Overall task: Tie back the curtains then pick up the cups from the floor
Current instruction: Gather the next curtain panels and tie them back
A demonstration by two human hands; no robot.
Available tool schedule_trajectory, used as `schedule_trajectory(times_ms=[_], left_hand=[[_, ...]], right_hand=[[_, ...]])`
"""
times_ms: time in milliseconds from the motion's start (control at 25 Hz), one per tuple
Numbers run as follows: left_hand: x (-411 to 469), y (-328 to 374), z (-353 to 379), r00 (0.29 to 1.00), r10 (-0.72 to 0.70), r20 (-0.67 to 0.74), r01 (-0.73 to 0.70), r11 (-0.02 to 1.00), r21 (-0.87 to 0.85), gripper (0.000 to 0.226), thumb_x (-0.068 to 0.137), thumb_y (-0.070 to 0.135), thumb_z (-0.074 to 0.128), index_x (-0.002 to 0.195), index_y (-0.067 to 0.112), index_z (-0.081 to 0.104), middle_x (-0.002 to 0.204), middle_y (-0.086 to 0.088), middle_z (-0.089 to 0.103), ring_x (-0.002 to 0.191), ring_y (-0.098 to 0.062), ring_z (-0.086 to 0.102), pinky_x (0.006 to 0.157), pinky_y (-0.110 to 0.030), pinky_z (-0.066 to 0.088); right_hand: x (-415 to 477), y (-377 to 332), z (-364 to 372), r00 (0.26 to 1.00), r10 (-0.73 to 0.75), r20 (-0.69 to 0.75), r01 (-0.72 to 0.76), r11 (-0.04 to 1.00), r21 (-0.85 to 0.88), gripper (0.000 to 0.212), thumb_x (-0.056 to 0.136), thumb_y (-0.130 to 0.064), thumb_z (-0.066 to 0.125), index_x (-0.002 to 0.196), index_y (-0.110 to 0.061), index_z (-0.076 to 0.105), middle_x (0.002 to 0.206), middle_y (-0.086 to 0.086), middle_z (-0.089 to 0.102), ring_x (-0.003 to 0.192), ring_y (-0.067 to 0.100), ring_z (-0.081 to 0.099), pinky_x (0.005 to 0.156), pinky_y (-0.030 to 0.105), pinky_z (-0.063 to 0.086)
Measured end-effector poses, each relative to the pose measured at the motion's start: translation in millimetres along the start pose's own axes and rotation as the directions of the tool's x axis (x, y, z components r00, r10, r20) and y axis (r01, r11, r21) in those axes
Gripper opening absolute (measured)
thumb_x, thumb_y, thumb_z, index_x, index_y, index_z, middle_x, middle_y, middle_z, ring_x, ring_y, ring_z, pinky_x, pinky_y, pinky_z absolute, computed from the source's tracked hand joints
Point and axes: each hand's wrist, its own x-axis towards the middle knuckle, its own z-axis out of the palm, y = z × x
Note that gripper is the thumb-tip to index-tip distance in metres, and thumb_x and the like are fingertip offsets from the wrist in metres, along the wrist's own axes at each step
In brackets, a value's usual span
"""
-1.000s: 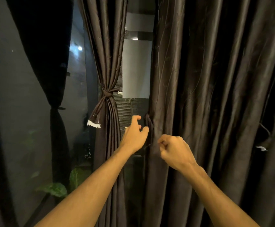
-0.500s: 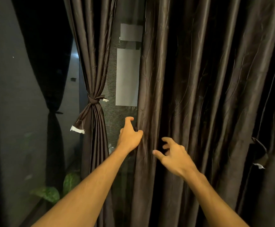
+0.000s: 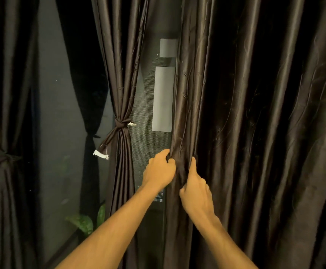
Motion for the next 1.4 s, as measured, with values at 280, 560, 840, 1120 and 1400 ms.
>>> schedule_trajectory(times_ms=[280, 560, 840, 1120, 1400], left_hand=[[-15, 12, -2, 0.992, 0.071, -0.108, -0.057, 0.989, 0.135, 0.025, 0.095, 0.032, 0.044, 0.118, 0.023, 0.051, 0.108, -0.005, 0.063, 0.102, -0.028, 0.058, 0.084, -0.043, 0.047], [-3, 9, -9, 0.993, 0.096, 0.073, -0.108, 0.975, 0.196, 0.042, 0.095, 0.049, 0.033, 0.128, 0.025, 0.043, 0.122, -0.008, 0.06, 0.112, -0.033, 0.055, 0.09, -0.045, 0.042], [13, -2, -5, 0.986, 0.132, 0.098, -0.156, 0.942, 0.297, 0.036, 0.102, 0.037, 0.027, 0.12, 0.013, 0.047, 0.121, -0.014, 0.059, 0.11, -0.034, 0.056, 0.087, -0.043, 0.041], [15, 3, 3, 0.979, 0.189, 0.072, -0.202, 0.901, 0.385, 0.023, 0.102, 0.024, 0.032, 0.112, 0.011, 0.048, 0.116, -0.013, 0.063, 0.108, -0.032, 0.059, 0.08, -0.04, 0.04], [17, 9, 5, 0.989, 0.125, 0.078, -0.147, 0.873, 0.465, 0.028, 0.096, 0.015, 0.035, 0.122, 0.009, 0.044, 0.122, -0.016, 0.058, 0.112, -0.037, 0.056, 0.087, -0.043, 0.042]], right_hand=[[3, -20, 25, 0.988, -0.122, 0.091, 0.102, 0.974, 0.203, 0.103, 0.085, -0.035, 0.068, 0.152, -0.031, -0.01, 0.147, 0.001, 0.045, 0.112, 0.021, 0.062, 0.091, 0.041, 0.053], [15, -17, 44, 0.995, -0.014, 0.102, 0.0, 0.991, 0.136, 0.038, 0.094, -0.022, 0.053, 0.13, -0.01, 0.055, 0.106, 0.005, 0.07, 0.097, 0.021, 0.067, 0.075, 0.031, 0.05], [19, -11, 66, 0.999, -0.01, 0.032, 0.008, 0.999, 0.037, 0.028, 0.098, -0.018, 0.051, 0.118, -0.002, 0.062, 0.104, 0.007, 0.069, 0.094, 0.021, 0.067, 0.078, 0.031, 0.049], [23, 4, 62, 0.99, -0.124, 0.066, 0.126, 0.992, -0.028, 0.025, 0.096, -0.019, 0.054, 0.119, -0.01, 0.063, 0.107, 0.003, 0.069, 0.095, 0.015, 0.067, 0.082, 0.029, 0.053], [13, 19, 3, 0.925, -0.297, -0.236, 0.27, 0.953, -0.139, 0.036, 0.085, -0.044, 0.06, 0.113, -0.024, 0.048, 0.103, -0.006, 0.056, 0.091, 0.016, 0.06, 0.073, 0.031, 0.051]])
